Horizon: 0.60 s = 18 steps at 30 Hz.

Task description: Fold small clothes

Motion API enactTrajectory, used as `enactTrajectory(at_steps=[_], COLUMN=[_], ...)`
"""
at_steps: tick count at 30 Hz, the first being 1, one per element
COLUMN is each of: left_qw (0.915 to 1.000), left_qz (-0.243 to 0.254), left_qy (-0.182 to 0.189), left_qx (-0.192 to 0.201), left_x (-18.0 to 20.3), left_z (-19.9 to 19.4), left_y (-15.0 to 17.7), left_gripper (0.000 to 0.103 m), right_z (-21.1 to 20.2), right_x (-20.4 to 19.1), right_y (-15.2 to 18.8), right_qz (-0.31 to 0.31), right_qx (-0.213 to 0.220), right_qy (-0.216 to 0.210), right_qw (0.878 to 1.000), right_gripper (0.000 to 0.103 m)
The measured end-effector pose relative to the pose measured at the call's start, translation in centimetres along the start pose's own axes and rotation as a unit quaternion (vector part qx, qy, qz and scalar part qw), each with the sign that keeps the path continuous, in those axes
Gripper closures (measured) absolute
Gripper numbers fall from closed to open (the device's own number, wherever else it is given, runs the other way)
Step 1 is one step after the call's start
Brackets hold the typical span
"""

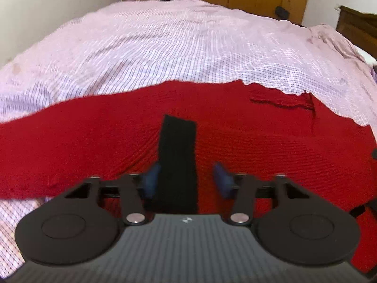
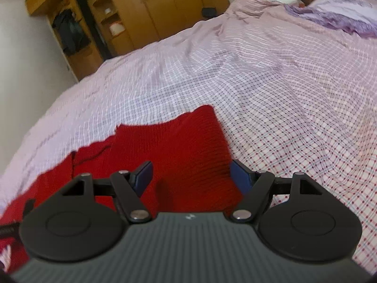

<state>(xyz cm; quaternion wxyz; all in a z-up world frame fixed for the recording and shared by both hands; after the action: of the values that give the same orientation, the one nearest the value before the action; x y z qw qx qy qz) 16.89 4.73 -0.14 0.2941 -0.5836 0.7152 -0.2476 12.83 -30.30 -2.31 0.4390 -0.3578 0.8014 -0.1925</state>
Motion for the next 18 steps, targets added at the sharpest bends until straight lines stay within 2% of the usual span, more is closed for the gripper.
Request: enactTrajectory(at_steps=[2, 5, 9, 11, 14, 18], left_qw=[0.9999, 0.9993, 0.9987, 0.9984, 0.9983, 0.9986], left_qz=[-0.002, -0.015, -0.019, -0.026, -0.01, 0.005], left_qy=[-0.001, -0.024, -0.047, -0.049, -0.058, -0.053], left_qx=[0.014, 0.026, -0.003, -0.004, -0.005, -0.008], left_x=[0.1, -0.5, -0.9, -1.2, -1.0, -1.0], left_z=[-0.7, -1.5, -0.5, -0.4, -0.4, -0.9], left_y=[-0.2, -0.4, 0.2, 0.7, 0.9, 0.9], left_gripper=[0.076, 0.076, 0.076, 0.076, 0.076, 0.075], right_z=[-0.1, -0.2, 0.1, 0.5, 1.3, 1.6], right_x=[0.5, 1.0, 1.0, 0.9, 0.7, 0.2], right_y=[-0.3, -0.5, -0.4, -0.2, 0.2, 0.6], right_qz=[0.017, 0.034, 0.029, 0.025, 0.009, -0.012], right_qx=[0.005, 0.009, 0.007, -0.001, -0.013, -0.01], right_qy=[0.0, -0.003, 0.005, 0.01, 0.029, 0.037], right_qw=[1.0, 0.999, 1.0, 1.0, 0.999, 0.999], right_gripper=[0.028, 0.028, 0.028, 0.028, 0.029, 0.028])
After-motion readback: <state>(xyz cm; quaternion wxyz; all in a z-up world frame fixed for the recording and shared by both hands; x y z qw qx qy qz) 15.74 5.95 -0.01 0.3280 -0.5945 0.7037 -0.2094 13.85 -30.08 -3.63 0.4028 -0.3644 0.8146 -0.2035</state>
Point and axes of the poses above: each gripper's, at about its wrist camera, not at the fingertips, and z roughly the way its jaws point, x to its right, y to its underside, the point moved 2 cm from there along z, roughly the way its jaws point, and after that the axes turned 15 degrees about z, right-handed, at the moved point
